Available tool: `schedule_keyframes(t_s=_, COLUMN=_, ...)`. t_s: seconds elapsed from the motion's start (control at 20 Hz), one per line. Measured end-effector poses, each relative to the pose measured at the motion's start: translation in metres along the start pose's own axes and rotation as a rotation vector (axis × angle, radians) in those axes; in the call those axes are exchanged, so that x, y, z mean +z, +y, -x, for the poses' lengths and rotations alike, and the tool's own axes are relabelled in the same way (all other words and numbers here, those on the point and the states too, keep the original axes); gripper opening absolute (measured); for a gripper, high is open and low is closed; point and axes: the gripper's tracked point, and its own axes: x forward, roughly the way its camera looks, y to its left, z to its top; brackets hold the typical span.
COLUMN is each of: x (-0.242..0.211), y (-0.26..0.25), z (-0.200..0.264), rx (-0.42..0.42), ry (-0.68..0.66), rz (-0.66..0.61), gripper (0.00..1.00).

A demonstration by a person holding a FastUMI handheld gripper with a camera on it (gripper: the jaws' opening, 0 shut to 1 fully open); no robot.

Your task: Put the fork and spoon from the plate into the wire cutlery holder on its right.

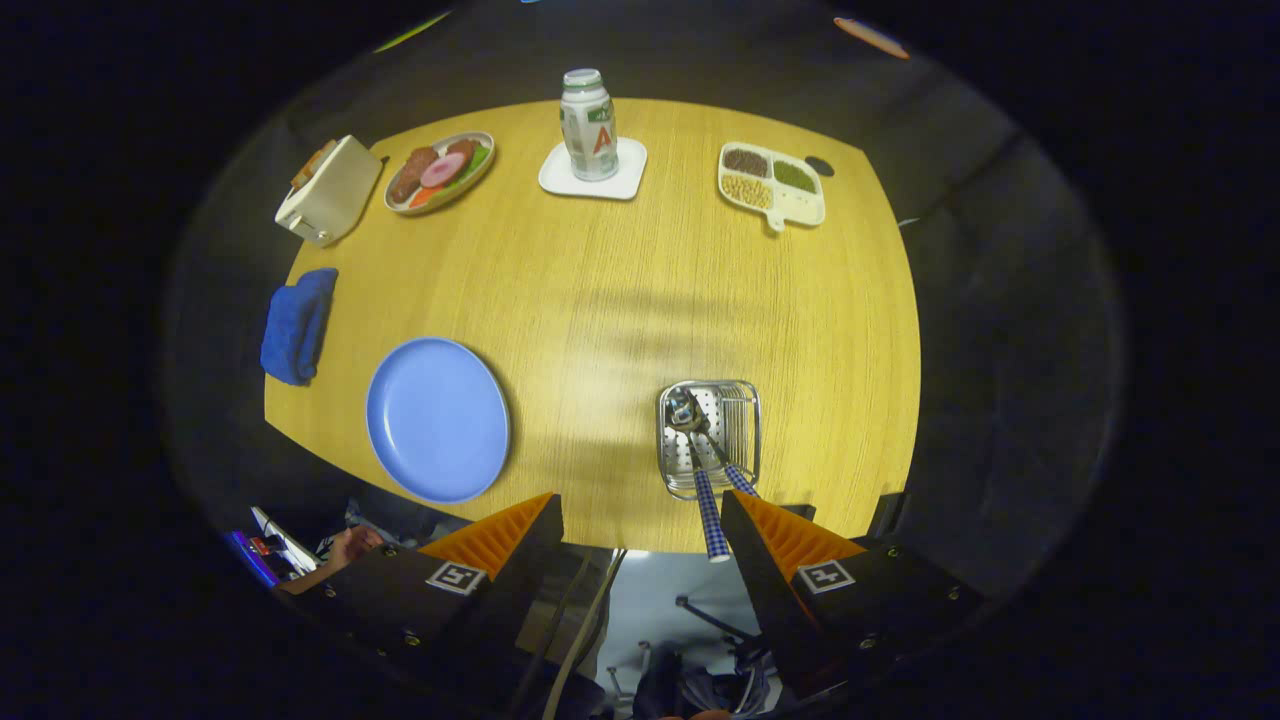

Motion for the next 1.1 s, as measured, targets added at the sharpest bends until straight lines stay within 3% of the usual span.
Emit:
schedule_keyframes(t_s=0.25, x=0.030, y=0.029, z=0.021, rx=-0.032, ry=-0.383, rz=-0.090, gripper=0.98)
schedule_keyframes(t_s=0.45, x=0.075, y=0.061, z=0.075, rx=-0.067, ry=-0.841, rz=-0.066, gripper=0.97)
schedule_keyframes(t_s=0.6, x=0.075, y=0.077, z=0.090, rx=-0.121, ry=-0.957, rz=-0.005, gripper=0.97)
schedule_keyframes(t_s=0.7, x=0.072, y=0.090, z=0.089, rx=-0.068, ry=-0.948, rz=0.010, gripper=0.97)
schedule_keyframes(t_s=0.8, x=0.077, y=0.091, z=0.093, rx=-0.070, ry=-1.002, rz=-0.035, gripper=0.97)
schedule_keyframes(t_s=0.95, x=0.084, y=0.084, z=0.125, rx=-0.107, ry=-1.195, rz=-0.141, gripper=0.97)
schedule_keyframes(t_s=1.1, x=0.074, y=0.090, z=0.147, rx=-0.102, ry=-1.313, rz=-0.166, gripper=0.97)
